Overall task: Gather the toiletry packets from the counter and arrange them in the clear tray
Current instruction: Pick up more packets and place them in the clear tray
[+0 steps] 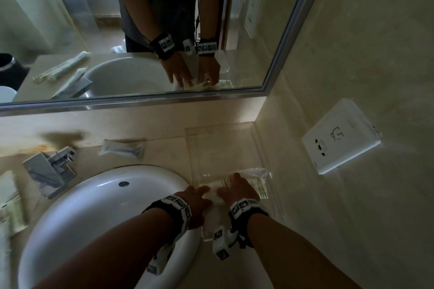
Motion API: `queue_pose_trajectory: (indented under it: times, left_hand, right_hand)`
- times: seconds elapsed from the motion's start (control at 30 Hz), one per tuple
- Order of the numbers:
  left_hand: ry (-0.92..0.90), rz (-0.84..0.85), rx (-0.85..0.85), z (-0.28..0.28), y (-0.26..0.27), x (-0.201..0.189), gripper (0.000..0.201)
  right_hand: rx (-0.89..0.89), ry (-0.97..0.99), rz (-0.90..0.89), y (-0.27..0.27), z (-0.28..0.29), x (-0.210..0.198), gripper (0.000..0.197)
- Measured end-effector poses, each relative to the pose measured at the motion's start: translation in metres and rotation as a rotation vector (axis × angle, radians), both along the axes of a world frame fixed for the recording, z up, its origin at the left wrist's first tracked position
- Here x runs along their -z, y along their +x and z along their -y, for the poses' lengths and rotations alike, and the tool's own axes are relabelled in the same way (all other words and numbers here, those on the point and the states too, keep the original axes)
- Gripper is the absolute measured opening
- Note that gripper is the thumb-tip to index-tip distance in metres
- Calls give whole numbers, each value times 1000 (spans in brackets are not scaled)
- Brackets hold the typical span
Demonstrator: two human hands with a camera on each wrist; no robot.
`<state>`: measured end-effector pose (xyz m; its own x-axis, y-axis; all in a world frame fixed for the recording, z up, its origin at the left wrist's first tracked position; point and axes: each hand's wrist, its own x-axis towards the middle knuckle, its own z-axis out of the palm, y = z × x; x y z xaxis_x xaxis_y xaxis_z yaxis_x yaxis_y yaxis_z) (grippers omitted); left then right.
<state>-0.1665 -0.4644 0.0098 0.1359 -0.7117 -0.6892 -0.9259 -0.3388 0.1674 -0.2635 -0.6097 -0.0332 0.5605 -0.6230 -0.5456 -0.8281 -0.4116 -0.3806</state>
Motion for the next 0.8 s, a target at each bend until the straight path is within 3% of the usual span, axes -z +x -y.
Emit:
queue_pose_trajectory:
  times: [0.1,0.3,0.47,0.57,0.8]
  left_hand:
    - [11,15,9,3,0,-4,60]
    - [11,32,0,2,-2,-1,61]
    - [-3,29,-11,1,-2,1,63]
    - [-14,22,-20,1,-2,1,63]
    - [-5,31,-44,1,-4,4,64]
  right_hand:
    - [-16,-102,16,-7,-1,-7,63]
    - [-235,-315,260,-26,-19,-4,31]
    - [-366,-364,304,-32,-32,5,30]
    - [-319,-231,146,-37,-34,11,43]
    - [-319,-113,75,-34,-33,11,54]
